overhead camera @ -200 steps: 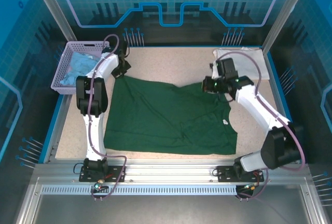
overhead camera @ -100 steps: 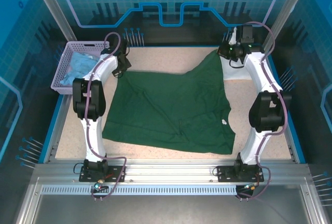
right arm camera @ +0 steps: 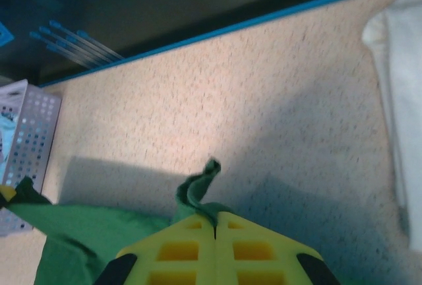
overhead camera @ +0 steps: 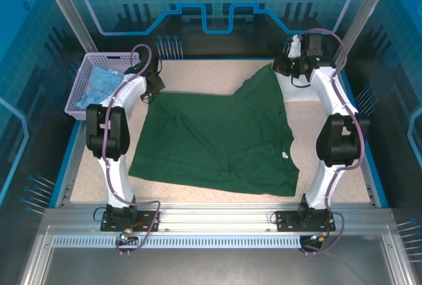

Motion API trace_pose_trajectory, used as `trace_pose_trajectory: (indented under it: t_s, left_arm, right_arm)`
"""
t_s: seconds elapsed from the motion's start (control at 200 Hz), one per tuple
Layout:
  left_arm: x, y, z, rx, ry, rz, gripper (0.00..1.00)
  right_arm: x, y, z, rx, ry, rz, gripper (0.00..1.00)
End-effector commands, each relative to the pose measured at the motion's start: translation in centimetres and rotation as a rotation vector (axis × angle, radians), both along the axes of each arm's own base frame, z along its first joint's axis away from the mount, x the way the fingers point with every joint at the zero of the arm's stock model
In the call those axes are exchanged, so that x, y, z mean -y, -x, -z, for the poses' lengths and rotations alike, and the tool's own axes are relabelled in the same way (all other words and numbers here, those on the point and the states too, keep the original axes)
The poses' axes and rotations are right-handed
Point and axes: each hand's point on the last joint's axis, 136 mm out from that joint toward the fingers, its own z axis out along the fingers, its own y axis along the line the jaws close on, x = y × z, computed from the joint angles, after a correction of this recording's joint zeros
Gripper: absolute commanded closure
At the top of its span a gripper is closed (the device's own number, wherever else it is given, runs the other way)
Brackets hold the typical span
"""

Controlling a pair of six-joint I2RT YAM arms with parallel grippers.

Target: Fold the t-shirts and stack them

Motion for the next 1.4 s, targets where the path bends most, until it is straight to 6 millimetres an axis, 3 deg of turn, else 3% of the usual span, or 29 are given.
trace_pose_trajectory:
  t_s: [0.0,0.1,0.27,0.465,0.695,0.87,0.995,1.05,1.085,1.131,1.186,1.251,1.326,1.396]
  left_arm:
    - [0.1,1.4,-2.5,0.048,0.017,0.022,1.0]
    - [0.2,3.8,-2.0,0.022,0.039,0.012,1.0]
    - [0.4,7.7,-0.1,-0.023,0.082,-0.015,1.0]
    - [0.8,10.4,2.6,-0.09,0.126,-0.044,1.0]
    - [0.7,13.0,2.8,-0.102,0.152,-0.079,0.98]
    - [1.1,14.8,4.6,-0.168,0.179,-0.087,0.97]
    - [0.1,15.8,5.1,-0.195,0.165,-0.127,0.98]
    - [-0.4,16.2,5.0,-0.193,0.175,-0.153,0.97]
    - [-0.8,16.5,5.1,-0.196,0.175,-0.174,0.89]
    - [-1.1,16.8,5.1,-0.191,0.18,-0.198,0.66]
    - [-1.4,17.2,5.2,-0.186,0.2,-0.224,0.57]
    - [-1.7,17.5,5.0,-0.167,0.225,-0.257,0.46]
    - [-1.9,17.1,3.7,-0.116,0.241,-0.263,0.46]
    - [-1.3,16.0,1.9,-0.063,0.257,-0.225,0.52]
  right_arm:
    - [-0.8,3.6,-2.8,0.076,-0.056,-0.05,1.0]
    - [-1.3,7.4,-2.5,0.073,-0.1,-0.048,1.0]
    - [-2.0,13.5,-0.1,0.02,-0.15,-0.047,1.0]
    - [-1.6,20.6,0.7,0.011,-0.145,-0.015,1.0]
    - [-1.6,27.0,3.6,-0.043,-0.163,-0.008,1.0]
    - [-1.2,29.3,7.1,-0.127,-0.147,0.021,1.0]
    - [-0.8,29.9,8.7,-0.181,-0.14,0.054,1.0]
    - [-0.5,30.2,9.1,-0.204,-0.132,0.075,0.94]
    - [-0.5,30.3,9.3,-0.208,-0.133,0.083,0.93]
    - [-0.5,30.5,9.6,-0.22,-0.143,0.091,0.91]
    - [-0.5,30.7,9.7,-0.225,-0.16,0.102,0.89]
    - [-0.3,30.7,9.4,-0.198,-0.178,0.129,0.73]
    - [0.7,30.4,8.4,-0.159,-0.167,0.194,0.51]
    - [2.1,29.8,7.4,-0.127,-0.144,0.284,0.42]
